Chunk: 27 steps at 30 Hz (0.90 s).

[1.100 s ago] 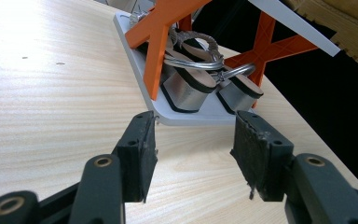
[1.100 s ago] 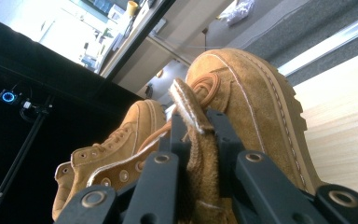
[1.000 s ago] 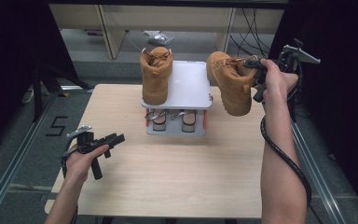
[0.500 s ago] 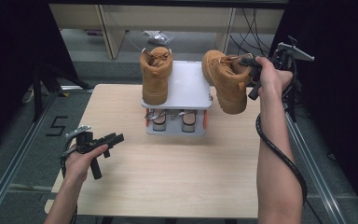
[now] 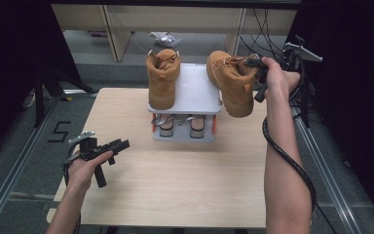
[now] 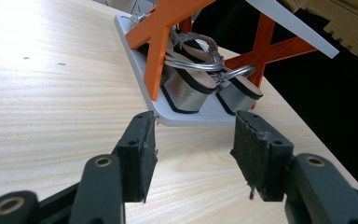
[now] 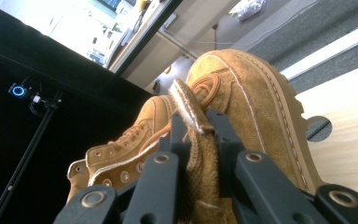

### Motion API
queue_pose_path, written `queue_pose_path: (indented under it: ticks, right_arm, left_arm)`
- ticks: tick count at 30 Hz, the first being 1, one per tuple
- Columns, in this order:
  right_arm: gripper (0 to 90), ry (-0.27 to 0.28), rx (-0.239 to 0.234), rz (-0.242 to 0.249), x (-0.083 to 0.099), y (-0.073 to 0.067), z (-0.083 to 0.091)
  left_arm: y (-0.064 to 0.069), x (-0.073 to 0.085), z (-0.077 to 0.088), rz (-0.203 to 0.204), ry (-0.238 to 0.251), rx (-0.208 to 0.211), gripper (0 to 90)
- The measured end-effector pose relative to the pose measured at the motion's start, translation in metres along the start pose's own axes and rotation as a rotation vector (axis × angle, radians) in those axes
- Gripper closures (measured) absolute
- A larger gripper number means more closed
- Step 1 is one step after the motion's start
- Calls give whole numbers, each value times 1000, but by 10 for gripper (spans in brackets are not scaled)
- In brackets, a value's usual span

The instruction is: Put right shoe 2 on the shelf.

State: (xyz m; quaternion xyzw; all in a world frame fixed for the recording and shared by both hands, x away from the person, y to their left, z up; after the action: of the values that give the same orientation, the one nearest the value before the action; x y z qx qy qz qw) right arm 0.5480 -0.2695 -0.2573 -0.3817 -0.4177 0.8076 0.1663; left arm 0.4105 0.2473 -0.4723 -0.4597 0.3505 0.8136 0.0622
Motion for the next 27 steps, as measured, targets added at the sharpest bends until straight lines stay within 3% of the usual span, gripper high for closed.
queue_pose_path:
  ticks: [1,3,6,8,11,12,24,27]
  right_arm:
    - [830,7,1,23,0,0,-1]
    - [830,-3,-3,3,1,-3,-3]
    - [829,-6,-10,27,2,-4,-7]
    - [830,-15,-17,-3,3,-7,-9]
    - [829,-13,-20,18,4,-8,-13]
    - [829,-20,-19,-1,5,-10,-14]
    - [828,-20,-26,15,7,-16,-27]
    - [828,-32,-28,-8,9,-18,-31]
  left_arm:
    - [0,0,0,1,0,0,482]
    - [0,0,0,0,-1,0,482]
    - [0,0,0,2,1,1,482]
    - [0,0,0,2,1,2,481]
    - [0,0,0,0,-2,0,482]
    - [0,0,0,9,4,0,482]
    - [0,1,-1,7,2,2,482]
    - [0,1,0,3,-4,2,482]
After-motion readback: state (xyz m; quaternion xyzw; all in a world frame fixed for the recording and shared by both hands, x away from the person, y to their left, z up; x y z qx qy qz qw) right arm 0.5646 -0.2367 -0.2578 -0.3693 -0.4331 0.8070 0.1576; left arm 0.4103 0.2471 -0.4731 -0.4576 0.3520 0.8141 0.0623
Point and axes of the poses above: each handheld gripper's, and its own axes: z roughly backward along the jaws, x roughly out of its underside, y roughly to its right, the point moved 1 cm from there along -z, roughly forward along the jaws, and after that the axes turned 1 degree about -z, right-handed, at the moved point
